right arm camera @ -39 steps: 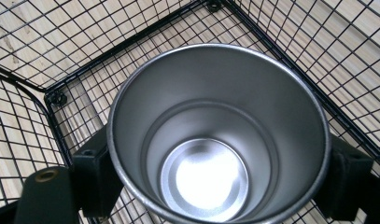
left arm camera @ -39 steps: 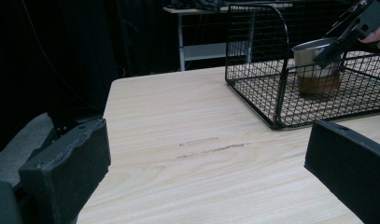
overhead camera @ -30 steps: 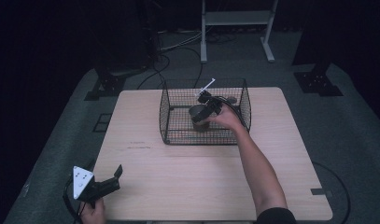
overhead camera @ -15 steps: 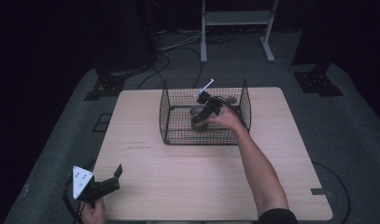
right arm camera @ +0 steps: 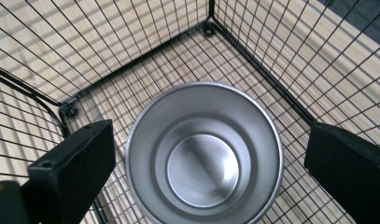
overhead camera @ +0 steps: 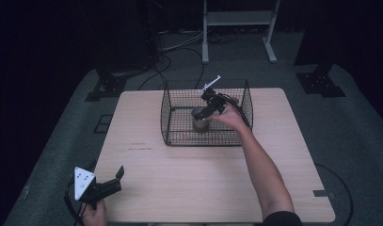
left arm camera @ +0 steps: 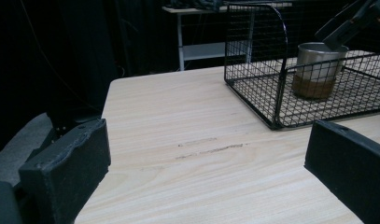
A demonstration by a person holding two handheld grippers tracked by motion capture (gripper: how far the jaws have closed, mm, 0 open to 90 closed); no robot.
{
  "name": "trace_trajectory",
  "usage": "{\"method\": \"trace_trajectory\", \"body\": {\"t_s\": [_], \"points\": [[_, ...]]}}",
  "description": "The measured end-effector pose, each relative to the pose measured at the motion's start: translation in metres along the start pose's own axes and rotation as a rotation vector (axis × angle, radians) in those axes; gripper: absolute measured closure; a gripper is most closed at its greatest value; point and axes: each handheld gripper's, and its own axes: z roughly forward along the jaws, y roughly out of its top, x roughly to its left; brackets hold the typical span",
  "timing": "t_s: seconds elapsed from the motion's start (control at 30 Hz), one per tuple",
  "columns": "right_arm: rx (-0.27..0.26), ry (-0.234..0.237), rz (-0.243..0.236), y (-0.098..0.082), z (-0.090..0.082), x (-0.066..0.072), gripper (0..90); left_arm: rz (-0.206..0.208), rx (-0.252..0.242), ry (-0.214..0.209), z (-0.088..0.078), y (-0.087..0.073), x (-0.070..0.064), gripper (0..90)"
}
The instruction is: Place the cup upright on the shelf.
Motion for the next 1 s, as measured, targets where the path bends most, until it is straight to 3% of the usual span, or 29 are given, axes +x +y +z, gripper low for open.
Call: {"method": "trace_trajectory", "body": {"t_s": [0.43, 1.0], "points": [[-0.086, 0.029, -0.01, 0.007, -0.021, 0.01, 1.7, -0.002, 0.0, 0.0, 0.004, 0.0, 0.0, 0.0], [-0.13, 0.0, -0.003, 0.007, -0.047, 0.016, 1.8, 0.002, 0.006, -0.016, 0.005, 0.0, -0.003, 0.0]]}}
